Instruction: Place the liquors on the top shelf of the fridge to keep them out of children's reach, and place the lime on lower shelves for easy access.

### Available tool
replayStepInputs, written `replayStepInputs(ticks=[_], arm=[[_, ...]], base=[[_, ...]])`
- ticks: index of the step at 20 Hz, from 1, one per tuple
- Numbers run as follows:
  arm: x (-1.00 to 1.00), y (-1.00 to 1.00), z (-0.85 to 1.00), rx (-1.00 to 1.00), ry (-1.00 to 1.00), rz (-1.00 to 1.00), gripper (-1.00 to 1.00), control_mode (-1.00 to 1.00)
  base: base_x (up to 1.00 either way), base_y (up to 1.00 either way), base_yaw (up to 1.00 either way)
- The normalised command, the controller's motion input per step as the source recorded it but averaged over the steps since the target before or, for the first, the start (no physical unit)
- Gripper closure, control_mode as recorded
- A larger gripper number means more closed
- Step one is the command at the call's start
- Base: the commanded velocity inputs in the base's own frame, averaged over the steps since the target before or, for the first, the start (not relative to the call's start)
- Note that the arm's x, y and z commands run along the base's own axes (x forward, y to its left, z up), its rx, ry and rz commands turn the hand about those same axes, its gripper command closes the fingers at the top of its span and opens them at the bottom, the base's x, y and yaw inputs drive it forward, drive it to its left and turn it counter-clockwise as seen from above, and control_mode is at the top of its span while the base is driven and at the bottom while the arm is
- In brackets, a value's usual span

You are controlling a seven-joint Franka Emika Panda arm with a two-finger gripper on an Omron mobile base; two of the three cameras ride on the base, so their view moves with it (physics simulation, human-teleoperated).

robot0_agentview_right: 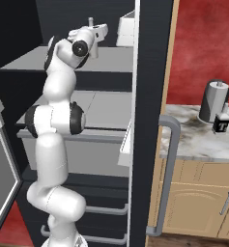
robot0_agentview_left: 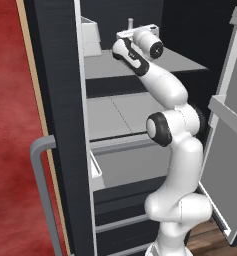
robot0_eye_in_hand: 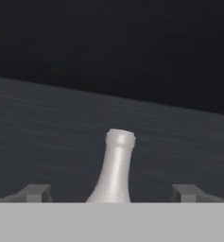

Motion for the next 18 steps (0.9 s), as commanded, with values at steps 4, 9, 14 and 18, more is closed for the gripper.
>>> replayStepInputs(ticks=[4, 9, 14, 18], arm=[[-0.44, 0.00, 0.01, -0.08, 0.17, 0.00, -1.00, -1.00], [-0.52, 0.00, 0.00, -0.08, 0.14, 0.00, -1.00, -1.00], [-0.52, 0.02, 0.06, -0.08, 0.08, 0.00, -1.00, -1.00], [-0.62, 0.09, 0.05, -0.08, 0.09, 0.00, -1.00, -1.00]], base=[[0.00, 0.00, 0.00], [0.00, 0.00, 0.00], [0.00, 0.00, 0.00], [0.00, 0.00, 0.00]])
